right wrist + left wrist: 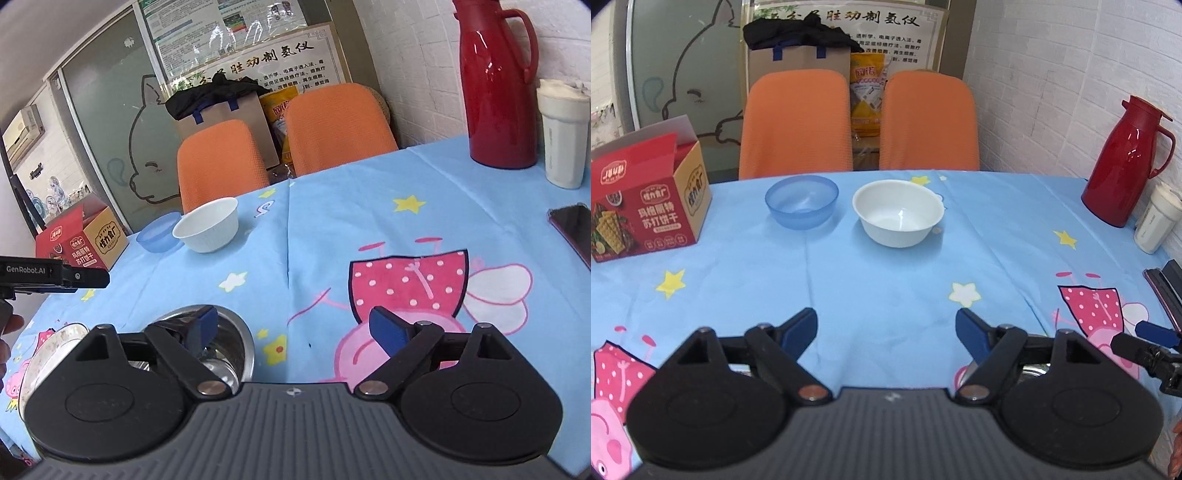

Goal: Organize plates and bowls
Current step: 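Move both grippers to the rim of the white ceramic bowl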

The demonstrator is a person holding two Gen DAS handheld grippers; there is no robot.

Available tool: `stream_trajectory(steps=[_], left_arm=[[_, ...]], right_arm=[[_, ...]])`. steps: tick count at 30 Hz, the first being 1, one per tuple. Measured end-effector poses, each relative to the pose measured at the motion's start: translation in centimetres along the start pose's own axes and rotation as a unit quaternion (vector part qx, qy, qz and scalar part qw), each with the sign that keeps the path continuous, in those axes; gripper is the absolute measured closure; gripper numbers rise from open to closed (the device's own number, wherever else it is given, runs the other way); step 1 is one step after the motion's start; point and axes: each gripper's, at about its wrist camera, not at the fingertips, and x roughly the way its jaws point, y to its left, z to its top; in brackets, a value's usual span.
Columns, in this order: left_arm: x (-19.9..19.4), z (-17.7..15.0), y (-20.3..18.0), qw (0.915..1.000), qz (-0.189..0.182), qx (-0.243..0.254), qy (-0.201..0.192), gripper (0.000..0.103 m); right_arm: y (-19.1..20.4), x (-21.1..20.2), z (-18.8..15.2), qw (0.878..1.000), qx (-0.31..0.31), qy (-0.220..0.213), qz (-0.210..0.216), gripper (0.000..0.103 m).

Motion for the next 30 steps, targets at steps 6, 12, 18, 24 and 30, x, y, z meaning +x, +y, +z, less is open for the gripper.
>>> stream_trajectory(steps=[6,12,18,24,30], left_arm=[[1.4,1.2,0.5,1.0,0.001,-0.002,0.002,0.026],[3.7,3.1,1.0,0.9998,-0.003,-0.016,0.015,0.026],[7.0,5.4,2.0,0.9977,-0.004,-0.06,0.032,0.026],[10.0,6.7,2.7,0.9962,0.01,-0.074,0.046,0.026],[13.7,8.4,4.7,0.9816,0.011,-0.173,0.08,0.026]], right_arm=[[1.6,1.9,3.1,0.999,-0.045,-0.007,0.008,0.0],[3.6,5.2,6.1,0.995,-0.101,0.004,0.019,0.0],[4.9,9.5,9.3,0.99,-0.137,0.02,0.024,0.0],[5.3,12.6,10.4,0.986,-0.158,0.031,0.035,0.0],[4.6,16.4,11.5,0.989,-0.128,0.057,0.055,0.0]])
